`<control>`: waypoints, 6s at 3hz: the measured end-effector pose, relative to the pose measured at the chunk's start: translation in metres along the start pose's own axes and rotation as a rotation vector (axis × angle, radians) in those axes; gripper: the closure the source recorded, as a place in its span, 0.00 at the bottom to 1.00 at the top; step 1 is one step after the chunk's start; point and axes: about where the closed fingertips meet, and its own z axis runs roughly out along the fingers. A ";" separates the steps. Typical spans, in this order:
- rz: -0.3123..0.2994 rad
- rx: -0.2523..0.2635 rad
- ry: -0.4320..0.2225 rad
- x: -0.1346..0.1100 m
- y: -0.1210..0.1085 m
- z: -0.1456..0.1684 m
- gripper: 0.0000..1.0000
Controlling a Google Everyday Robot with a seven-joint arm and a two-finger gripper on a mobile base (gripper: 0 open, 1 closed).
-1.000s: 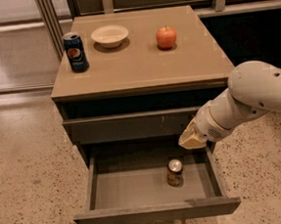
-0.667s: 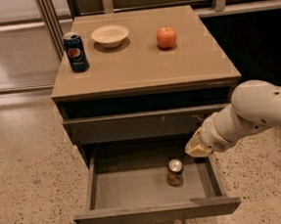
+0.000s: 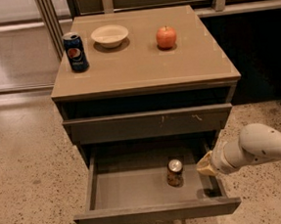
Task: Pick orange can from middle drawer and place on counter
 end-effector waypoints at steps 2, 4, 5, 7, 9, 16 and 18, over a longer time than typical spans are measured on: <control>0.018 -0.038 -0.003 0.009 0.010 0.020 1.00; -0.074 0.036 -0.090 0.012 -0.002 0.041 0.58; -0.092 0.044 -0.143 0.009 -0.011 0.059 0.35; -0.101 0.020 -0.184 0.004 -0.019 0.085 0.16; -0.130 -0.036 -0.226 -0.013 -0.021 0.119 0.12; -0.256 -0.119 -0.280 -0.141 0.044 -0.019 1.00; -0.290 -0.087 -0.261 -0.154 0.042 -0.041 1.00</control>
Offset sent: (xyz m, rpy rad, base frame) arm -0.0074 0.0064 -0.0254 0.0237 0.0412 0.0036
